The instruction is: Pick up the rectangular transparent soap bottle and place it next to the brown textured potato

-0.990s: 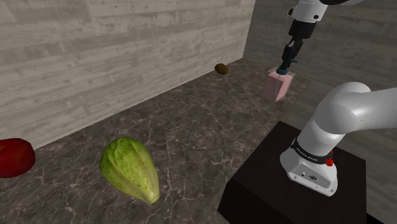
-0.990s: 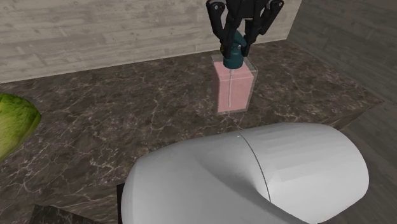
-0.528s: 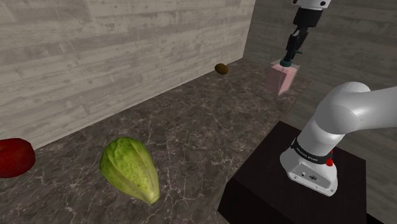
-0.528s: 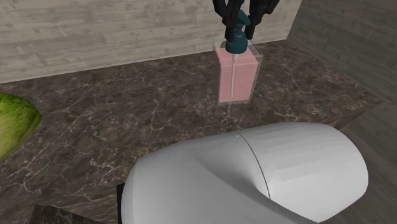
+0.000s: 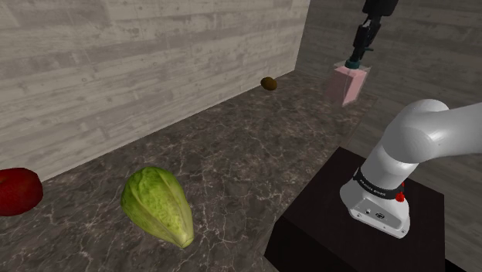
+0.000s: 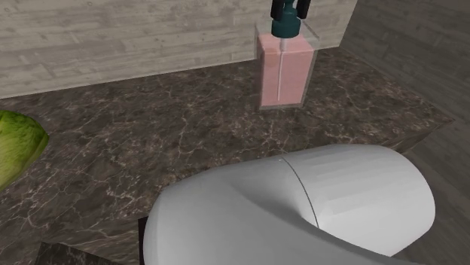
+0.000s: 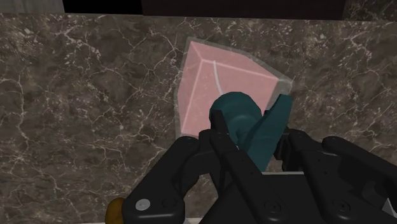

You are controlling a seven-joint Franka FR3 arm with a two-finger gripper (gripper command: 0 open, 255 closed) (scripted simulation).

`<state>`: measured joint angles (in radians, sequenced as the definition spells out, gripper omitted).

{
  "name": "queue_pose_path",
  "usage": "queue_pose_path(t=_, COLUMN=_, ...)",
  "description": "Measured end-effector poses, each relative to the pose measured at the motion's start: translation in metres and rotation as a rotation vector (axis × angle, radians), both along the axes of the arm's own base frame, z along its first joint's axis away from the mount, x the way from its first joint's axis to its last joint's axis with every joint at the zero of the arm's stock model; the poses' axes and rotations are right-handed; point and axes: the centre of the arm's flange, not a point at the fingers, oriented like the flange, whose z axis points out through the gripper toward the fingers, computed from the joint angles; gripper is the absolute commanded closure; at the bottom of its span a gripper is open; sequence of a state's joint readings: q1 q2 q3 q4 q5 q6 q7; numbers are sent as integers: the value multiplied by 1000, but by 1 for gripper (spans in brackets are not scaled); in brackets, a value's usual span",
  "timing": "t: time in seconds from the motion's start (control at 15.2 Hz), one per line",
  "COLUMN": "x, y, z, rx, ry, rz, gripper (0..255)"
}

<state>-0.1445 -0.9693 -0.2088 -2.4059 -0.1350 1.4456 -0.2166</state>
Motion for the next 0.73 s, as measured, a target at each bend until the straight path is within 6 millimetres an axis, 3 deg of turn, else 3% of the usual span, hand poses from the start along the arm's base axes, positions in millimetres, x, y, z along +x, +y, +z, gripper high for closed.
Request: queue_pose_path(t=0.73, x=6, y=-2, z=54, rx=0, ry=0, rz=0, gripper=255)
